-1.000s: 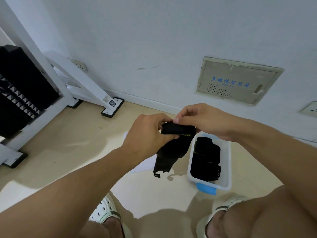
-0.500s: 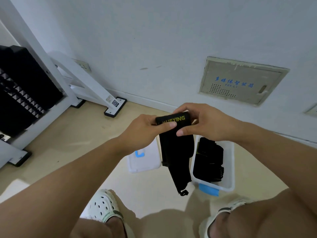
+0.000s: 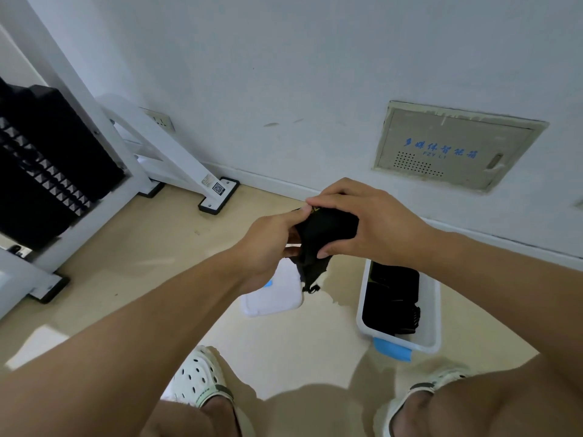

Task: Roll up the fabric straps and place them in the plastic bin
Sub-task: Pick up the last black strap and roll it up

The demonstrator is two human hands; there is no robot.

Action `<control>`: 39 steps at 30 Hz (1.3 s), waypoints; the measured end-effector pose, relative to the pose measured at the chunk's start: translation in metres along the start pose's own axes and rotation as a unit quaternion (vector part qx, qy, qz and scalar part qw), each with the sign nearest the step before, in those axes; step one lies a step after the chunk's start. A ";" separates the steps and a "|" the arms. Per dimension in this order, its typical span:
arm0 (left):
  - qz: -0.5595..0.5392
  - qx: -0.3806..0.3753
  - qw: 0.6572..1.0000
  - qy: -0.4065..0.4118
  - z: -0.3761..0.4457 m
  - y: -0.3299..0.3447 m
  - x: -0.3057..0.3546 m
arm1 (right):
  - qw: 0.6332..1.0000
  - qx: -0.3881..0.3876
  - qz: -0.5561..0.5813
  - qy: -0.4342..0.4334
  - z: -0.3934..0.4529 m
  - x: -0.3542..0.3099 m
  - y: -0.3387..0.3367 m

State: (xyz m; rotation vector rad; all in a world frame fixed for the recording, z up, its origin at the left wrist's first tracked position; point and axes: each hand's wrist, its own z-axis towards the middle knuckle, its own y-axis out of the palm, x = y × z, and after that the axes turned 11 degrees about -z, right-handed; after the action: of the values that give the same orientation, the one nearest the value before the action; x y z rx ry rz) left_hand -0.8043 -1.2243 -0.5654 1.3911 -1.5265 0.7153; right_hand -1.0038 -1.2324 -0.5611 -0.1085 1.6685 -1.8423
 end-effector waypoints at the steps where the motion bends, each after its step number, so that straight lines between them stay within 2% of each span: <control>1: -0.012 0.012 1.000 -0.001 0.001 0.001 0.000 | 1.000 0.003 -0.017 -0.004 0.001 0.000 0.000; 4: -0.041 0.036 0.998 -0.017 0.004 0.000 -0.001 | 0.998 -0.009 -0.059 -0.023 0.004 -0.001 -0.001; 7: -0.045 0.021 0.998 -0.045 0.004 0.000 -0.002 | 0.996 -0.041 -0.081 -0.022 0.007 -0.002 -0.004; 11: 0.005 0.046 0.998 -0.034 0.001 0.005 -0.002 | 0.996 -0.029 -0.086 -0.002 0.008 -0.005 -0.006; 14: 0.098 0.073 0.991 0.050 -0.001 0.003 0.000 | 0.998 -0.014 -0.058 0.031 0.008 -0.003 -0.008; 18: 0.224 0.044 0.954 0.192 -0.010 0.002 0.003 | 0.995 -0.043 -0.017 0.085 0.006 -0.002 -0.017; 22: 0.275 0.019 0.934 0.228 -0.008 0.001 -0.002 | 0.993 -0.070 0.015 0.099 0.005 -0.006 -0.019; 27: 0.234 0.038 0.951 0.200 -0.007 0.006 0.004 | 0.991 -0.051 0.055 0.109 0.002 -0.006 -0.020; 33: 0.154 0.012 0.984 0.084 0.000 -0.002 0.004 | 0.998 -0.048 -0.028 0.020 0.002 -0.006 -0.012; 39: 0.079 0.011 0.997 0.023 0.005 -0.003 0.003 | 0.996 -0.019 -0.089 -0.019 0.003 -0.005 -0.009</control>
State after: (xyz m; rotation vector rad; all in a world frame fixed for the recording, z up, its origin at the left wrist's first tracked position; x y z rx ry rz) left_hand -0.8022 -1.2303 -0.5652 1.2714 -1.6095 0.8567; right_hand -1.0018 -1.2330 -0.5507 -0.3161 1.7143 -1.9248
